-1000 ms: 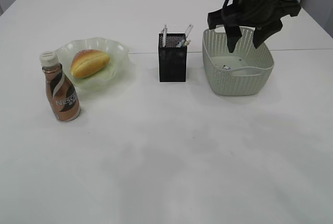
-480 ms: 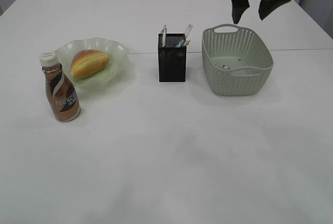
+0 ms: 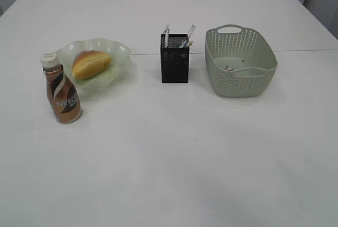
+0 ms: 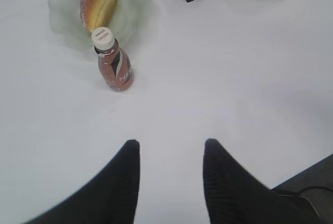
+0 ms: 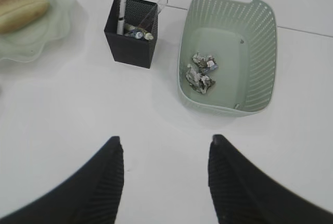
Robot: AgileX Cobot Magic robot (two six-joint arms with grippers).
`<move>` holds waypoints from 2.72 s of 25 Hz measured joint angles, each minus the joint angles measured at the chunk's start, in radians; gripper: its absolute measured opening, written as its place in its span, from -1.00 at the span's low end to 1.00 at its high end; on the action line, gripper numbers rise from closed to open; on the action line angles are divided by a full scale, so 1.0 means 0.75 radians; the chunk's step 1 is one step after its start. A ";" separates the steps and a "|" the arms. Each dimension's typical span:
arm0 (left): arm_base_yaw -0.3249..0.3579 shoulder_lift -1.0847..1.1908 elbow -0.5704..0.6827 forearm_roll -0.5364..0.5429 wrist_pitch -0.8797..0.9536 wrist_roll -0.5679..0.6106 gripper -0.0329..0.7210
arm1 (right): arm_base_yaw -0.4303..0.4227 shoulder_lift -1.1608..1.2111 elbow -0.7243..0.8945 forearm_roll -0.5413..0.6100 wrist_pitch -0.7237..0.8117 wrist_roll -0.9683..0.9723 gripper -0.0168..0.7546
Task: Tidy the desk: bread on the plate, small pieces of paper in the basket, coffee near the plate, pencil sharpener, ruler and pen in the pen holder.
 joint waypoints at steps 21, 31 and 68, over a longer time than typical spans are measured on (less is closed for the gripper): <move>0.000 -1.048 0.903 0.028 -0.100 0.182 -0.22 | 0.079 -0.970 1.141 -0.070 -0.262 0.094 0.12; 0.000 -1.322 1.129 -0.034 -0.180 0.183 -0.23 | 0.079 -1.763 1.566 -0.070 -0.341 0.101 0.12; 0.000 -1.331 1.156 -0.023 -0.190 0.149 -0.26 | 0.079 -2.262 1.851 0.134 -0.112 -0.279 0.12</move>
